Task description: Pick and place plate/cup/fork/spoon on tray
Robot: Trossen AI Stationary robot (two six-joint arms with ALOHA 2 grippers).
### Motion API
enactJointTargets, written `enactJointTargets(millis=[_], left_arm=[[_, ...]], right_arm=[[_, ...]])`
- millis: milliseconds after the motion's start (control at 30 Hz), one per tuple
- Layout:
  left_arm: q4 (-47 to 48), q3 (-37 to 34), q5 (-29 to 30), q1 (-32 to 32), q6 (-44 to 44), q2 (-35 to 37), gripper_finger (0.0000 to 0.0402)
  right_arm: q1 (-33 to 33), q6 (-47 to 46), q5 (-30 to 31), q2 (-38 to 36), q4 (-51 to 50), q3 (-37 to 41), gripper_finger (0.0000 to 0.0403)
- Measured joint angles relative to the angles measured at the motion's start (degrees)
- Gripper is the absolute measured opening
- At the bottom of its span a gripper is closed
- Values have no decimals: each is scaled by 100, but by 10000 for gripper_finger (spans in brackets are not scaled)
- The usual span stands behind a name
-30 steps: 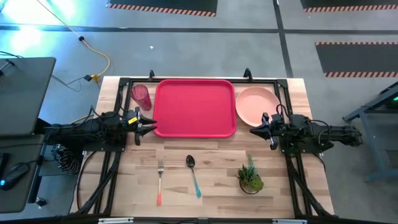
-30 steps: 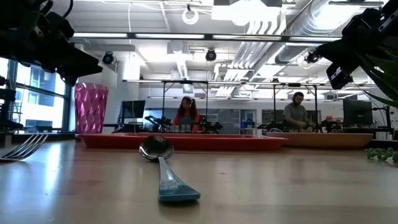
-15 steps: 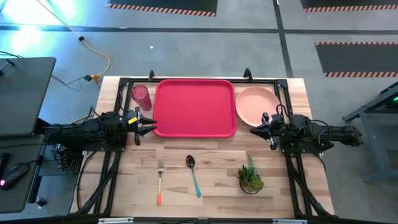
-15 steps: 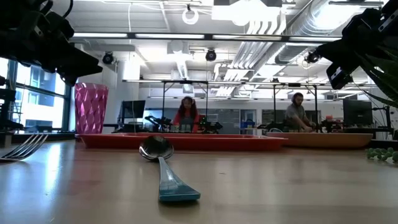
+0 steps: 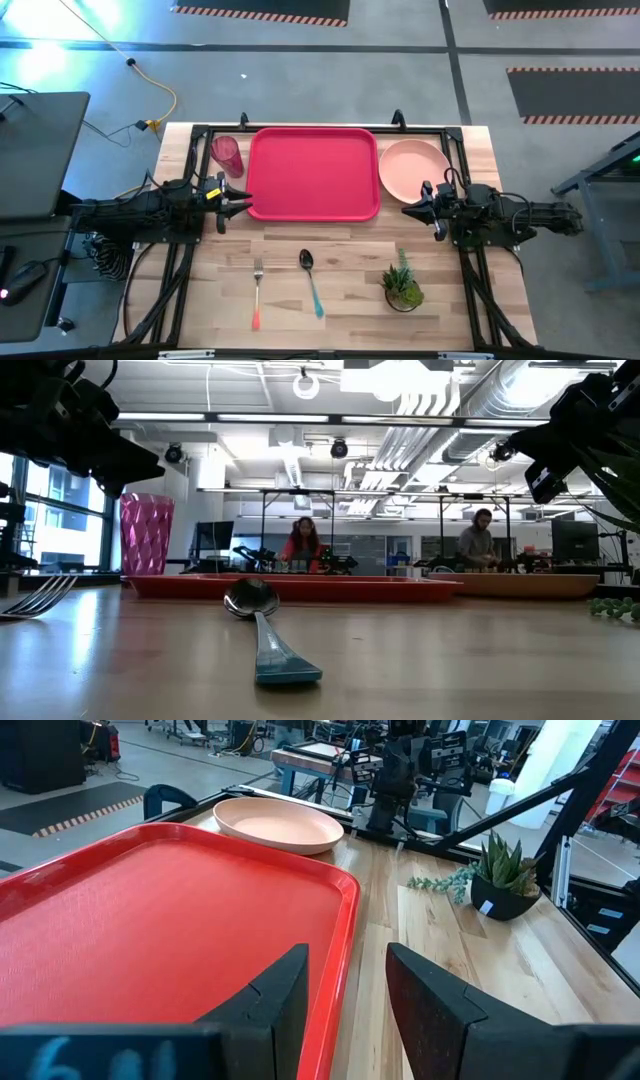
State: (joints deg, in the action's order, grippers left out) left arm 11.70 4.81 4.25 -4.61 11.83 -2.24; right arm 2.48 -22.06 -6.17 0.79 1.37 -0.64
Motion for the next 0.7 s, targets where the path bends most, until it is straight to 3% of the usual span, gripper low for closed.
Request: enactJointTargets(millis=[267,700], left_arm=[[0,0,0,-1,171,0,126],[-706,-1,659,0,2628,0,126]], right_arm=[[-2,0,-1,-1,-1,0,12],[0,0,0,-1,0,0,12]])
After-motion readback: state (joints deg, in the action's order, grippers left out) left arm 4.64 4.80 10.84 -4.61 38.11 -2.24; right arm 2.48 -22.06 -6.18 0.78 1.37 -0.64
